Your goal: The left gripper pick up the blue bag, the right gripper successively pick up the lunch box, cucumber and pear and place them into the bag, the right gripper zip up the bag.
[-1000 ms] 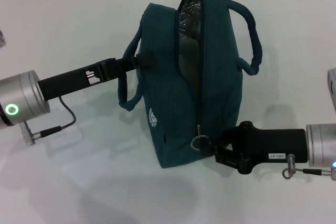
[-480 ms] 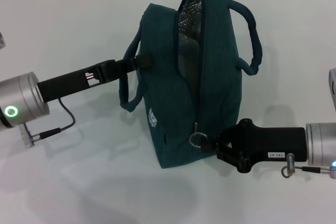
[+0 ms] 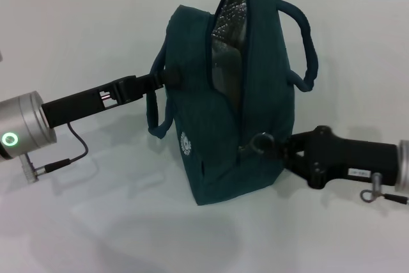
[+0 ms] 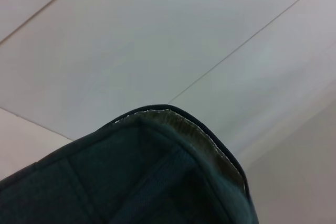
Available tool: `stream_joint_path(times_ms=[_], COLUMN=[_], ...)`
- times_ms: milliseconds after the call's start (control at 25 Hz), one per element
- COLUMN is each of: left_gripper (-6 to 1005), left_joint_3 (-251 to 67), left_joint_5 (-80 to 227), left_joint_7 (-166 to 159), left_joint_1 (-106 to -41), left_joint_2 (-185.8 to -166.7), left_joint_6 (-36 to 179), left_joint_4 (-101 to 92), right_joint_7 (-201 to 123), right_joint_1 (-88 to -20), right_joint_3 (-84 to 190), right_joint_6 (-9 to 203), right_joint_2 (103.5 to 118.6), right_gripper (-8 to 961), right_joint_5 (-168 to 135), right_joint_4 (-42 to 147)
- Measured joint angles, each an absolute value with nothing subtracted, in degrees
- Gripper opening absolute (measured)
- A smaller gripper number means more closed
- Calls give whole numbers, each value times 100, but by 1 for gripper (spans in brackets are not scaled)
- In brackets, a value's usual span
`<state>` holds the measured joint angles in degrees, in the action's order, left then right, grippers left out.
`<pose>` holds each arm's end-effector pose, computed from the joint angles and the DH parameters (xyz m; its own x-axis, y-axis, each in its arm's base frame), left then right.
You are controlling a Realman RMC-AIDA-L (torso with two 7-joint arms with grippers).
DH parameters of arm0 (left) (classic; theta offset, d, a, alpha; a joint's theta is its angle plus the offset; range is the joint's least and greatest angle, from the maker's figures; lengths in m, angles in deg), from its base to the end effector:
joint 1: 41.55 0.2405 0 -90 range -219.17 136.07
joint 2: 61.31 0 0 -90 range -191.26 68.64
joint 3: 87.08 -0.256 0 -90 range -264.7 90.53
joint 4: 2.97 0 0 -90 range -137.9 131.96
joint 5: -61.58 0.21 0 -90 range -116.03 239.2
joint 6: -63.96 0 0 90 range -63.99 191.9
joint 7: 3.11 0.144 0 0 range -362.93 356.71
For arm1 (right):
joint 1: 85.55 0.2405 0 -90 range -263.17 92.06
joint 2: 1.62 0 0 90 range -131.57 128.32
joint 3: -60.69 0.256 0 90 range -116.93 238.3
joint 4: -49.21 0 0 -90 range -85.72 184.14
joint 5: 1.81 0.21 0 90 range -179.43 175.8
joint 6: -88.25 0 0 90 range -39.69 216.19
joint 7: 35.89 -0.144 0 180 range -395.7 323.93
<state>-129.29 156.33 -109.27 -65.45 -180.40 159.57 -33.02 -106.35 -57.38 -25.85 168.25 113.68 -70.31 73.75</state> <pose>-0.2643 0.2974 0.0037 0.1993 0.7074 0.6781 0.7461 -0.5581 0.3630 0.2388 0.3010 -0.0622 0.7233 -0.3629 -0.5875 -0.4255 -0.9043 0.0347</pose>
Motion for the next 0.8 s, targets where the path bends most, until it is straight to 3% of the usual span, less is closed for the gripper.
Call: stream_joint_path(times_ms=[800], left_gripper=[61], left_joint_3=[-12927], left_joint_5=[15633], left_joint_7=[-10759], left_joint_1=[-6550], left_joint_2=[-18022], left_joint_6=[15949], left_joint_4=[-3303], right_joint_7=[-9933], right_joint_1=[-5643], right_joint_3=[-2342], right_joint_6=[17870], right_joint_2=[11389], right_gripper=[16], right_joint_5=[-6770], right_joint_4=[7386])
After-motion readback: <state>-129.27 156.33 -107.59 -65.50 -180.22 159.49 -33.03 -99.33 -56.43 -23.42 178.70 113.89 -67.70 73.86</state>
